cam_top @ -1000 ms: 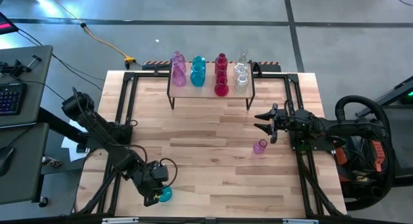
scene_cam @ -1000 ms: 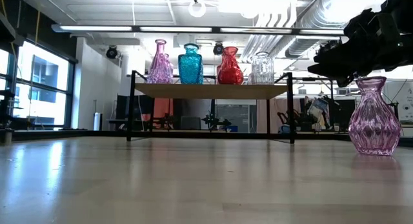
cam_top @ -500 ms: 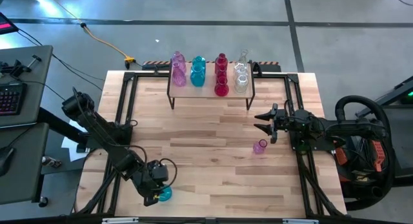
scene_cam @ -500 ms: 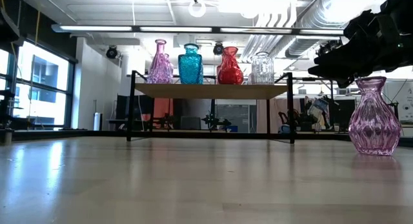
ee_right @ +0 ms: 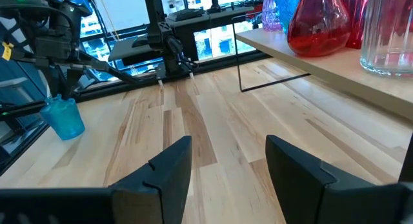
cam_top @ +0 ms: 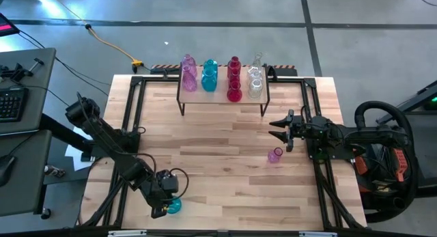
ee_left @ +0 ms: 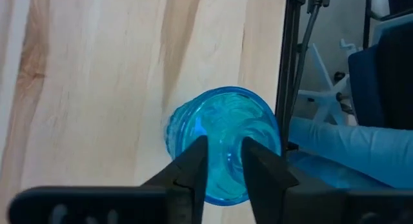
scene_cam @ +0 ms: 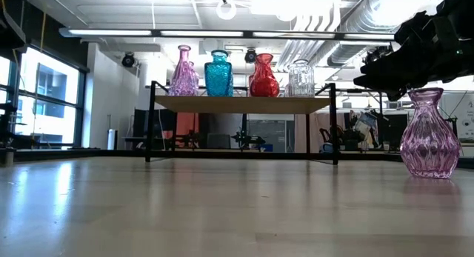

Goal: Sort vases onto shelf
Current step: Put the blue vase on the shelf aligned with the other blue vases

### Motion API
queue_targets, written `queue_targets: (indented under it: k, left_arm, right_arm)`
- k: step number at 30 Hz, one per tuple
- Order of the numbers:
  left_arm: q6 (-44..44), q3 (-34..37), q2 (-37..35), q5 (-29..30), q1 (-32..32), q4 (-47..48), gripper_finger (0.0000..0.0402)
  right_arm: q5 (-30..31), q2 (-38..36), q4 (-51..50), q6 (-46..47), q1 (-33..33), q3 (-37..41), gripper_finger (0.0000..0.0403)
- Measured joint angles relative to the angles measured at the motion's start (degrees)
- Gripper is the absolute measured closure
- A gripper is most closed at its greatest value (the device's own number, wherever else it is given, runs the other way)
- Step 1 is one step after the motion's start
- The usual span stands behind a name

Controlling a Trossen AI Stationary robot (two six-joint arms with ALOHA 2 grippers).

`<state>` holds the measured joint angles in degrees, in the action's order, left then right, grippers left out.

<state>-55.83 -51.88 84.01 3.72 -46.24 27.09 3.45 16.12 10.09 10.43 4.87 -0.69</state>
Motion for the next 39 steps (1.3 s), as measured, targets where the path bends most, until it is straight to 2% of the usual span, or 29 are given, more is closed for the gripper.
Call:
queue_targets:
  k: [5, 8, 21, 39]
  left_arm:
    - [-0.6, 0.0, 0.0, -0.5, 0.0, -0.2, 0.0374]
    - [-1.1, 0.0, 0.0, -0.7, 0.0, -0.2, 0.039]
    - [-1.0, 0.2, -1.4, -2.2, 1.1, 0.9, 0.0388]
    - [2.2, 0.2, -5.4, -5.1, 7.1, 2.4, 0.0389]
  right_arm:
    - [0.0, 0.0, 0.0, 0.0, 0.0, 0.0, 0.0222]
    - [0.0, 0.0, 0.0, 0.0, 0.0, 0.0, 0.0222]
    - [0.0, 0.0, 0.0, 0.0, 0.0, 0.0, 0.0222]
    - [0.0, 0.0, -0.9, 0.0, 0.0, 0.0, 0.0222]
